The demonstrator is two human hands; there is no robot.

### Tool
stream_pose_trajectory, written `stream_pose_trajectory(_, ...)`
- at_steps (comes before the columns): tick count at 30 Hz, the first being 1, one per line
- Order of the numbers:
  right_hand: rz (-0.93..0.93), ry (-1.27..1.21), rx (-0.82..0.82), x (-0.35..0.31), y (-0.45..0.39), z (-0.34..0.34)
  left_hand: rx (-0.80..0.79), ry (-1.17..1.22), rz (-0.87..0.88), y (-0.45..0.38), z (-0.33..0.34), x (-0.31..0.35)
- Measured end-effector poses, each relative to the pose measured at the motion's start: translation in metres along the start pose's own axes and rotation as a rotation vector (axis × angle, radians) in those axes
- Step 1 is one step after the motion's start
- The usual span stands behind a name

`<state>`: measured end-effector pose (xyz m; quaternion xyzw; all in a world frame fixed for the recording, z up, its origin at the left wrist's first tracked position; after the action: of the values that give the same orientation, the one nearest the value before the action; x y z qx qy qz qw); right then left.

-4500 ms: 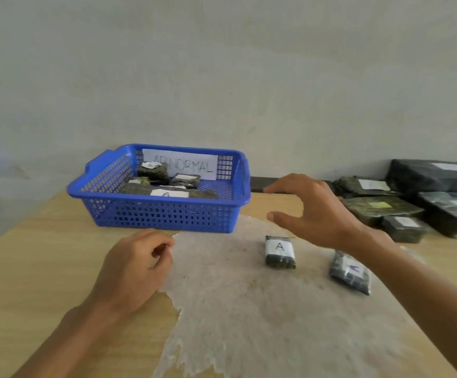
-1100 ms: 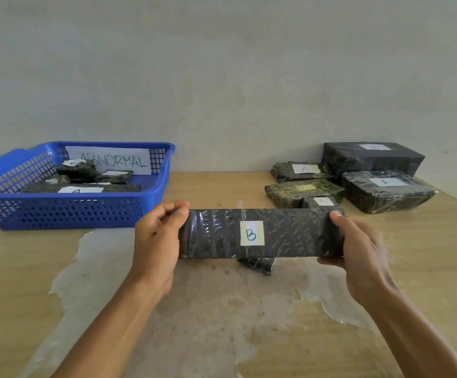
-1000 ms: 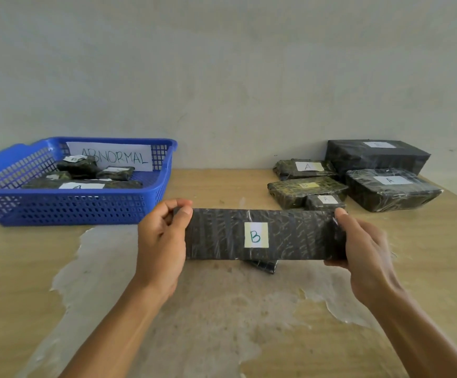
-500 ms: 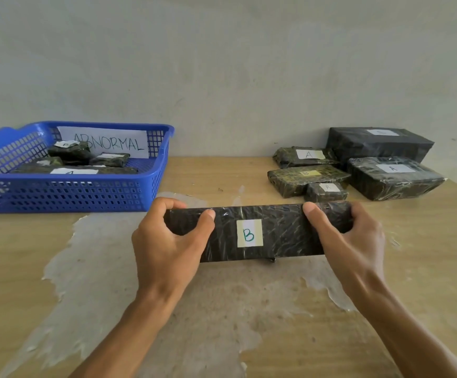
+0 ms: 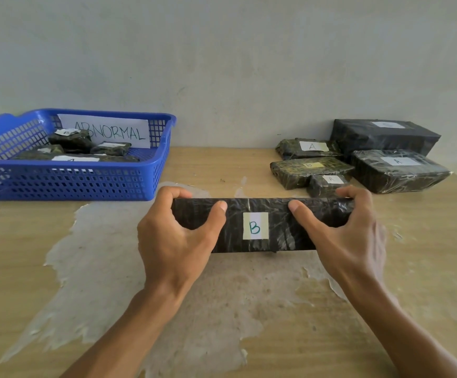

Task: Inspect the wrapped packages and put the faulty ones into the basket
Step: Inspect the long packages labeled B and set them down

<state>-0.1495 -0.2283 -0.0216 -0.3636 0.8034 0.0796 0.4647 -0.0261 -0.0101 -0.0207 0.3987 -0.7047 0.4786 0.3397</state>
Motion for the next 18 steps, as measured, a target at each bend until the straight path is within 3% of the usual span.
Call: stream_pose_trajectory(18,0.006,0.021,-0.021,-0.0083,0.0057,0.0033,0.039,-0.184,0.021,0.0078,0.004,0.0064)
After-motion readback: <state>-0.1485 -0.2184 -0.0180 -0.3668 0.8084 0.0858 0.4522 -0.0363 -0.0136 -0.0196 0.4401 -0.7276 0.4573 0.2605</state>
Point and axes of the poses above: each hand's wrist, its own y-axis away from the middle knuckle, its own z-axis out of the palm, x = y × z, the point moved 5 cm from there along -y, towards the middle knuckle, and after that the axes turned 15 degrees about -x, right-handed, at the moved point
